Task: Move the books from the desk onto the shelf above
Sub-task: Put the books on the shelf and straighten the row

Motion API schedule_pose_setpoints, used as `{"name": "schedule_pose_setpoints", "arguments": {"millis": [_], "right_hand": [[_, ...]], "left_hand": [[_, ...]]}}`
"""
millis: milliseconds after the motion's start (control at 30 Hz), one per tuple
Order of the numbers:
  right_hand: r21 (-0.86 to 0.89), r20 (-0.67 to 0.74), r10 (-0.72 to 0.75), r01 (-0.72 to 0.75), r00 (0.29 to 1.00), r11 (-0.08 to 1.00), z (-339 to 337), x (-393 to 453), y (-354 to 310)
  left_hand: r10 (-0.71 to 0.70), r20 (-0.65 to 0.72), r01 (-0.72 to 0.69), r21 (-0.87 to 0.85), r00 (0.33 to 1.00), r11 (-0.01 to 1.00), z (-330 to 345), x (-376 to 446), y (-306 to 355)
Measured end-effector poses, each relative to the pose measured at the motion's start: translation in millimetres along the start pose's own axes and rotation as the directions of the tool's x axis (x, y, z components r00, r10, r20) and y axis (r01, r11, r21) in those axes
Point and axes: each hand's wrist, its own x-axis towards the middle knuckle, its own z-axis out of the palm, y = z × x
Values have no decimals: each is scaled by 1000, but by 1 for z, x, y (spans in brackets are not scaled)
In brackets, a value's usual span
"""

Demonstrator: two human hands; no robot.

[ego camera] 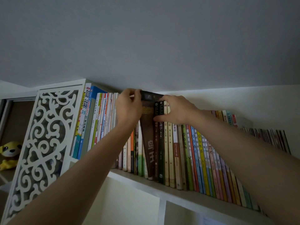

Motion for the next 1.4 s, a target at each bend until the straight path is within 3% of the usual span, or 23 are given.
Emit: {"name": "schedule_pose_setpoints", "arguments": {"millis": [67, 133, 200, 367, 633, 833, 1000, 1167, 1400], "right_hand": [[2, 4, -3, 3, 1000, 1000, 0, 0, -1], [-8, 5, 3, -3, 1000, 1000, -1, 0, -1], [-22, 8, 13, -12, 1000, 1000, 1, 1, 0], [-43, 23, 32, -31, 999, 999, 1, -1, -2], [-29, 53, 55, -54, 997, 998, -5, -5, -7], [-157, 22, 77, -73, 997, 985, -6, 3, -24], [-372, 66, 63, -34, 996, 928, 0, 38, -48], [-261, 182, -19, 66, 983, 963, 15, 57, -53], [-190, 109, -26, 47, 994, 981, 14, 52, -46]], "left_hand": [[-62, -10, 60, -118, 998, 991, -2, -10, 3], [-113, 138, 141, -206, 984, 968, 2, -39, 0], [-106, 263, 156, -180, 959, 971, 5, -74, -17], [-56, 234, 36, 91, 971, 995, -1, -113, -43], [-113, 207, 114, 5, 972, 993, -105, -67, -20], [-223, 292, 222, 36, 930, 974, -175, -50, -46], [-245, 368, 272, -22, 897, 962, -182, -48, -56], [-197, 383, 234, -53, 903, 971, -182, -45, -66], [-176, 405, 224, -72, 897, 972, -175, -38, -68]]}}
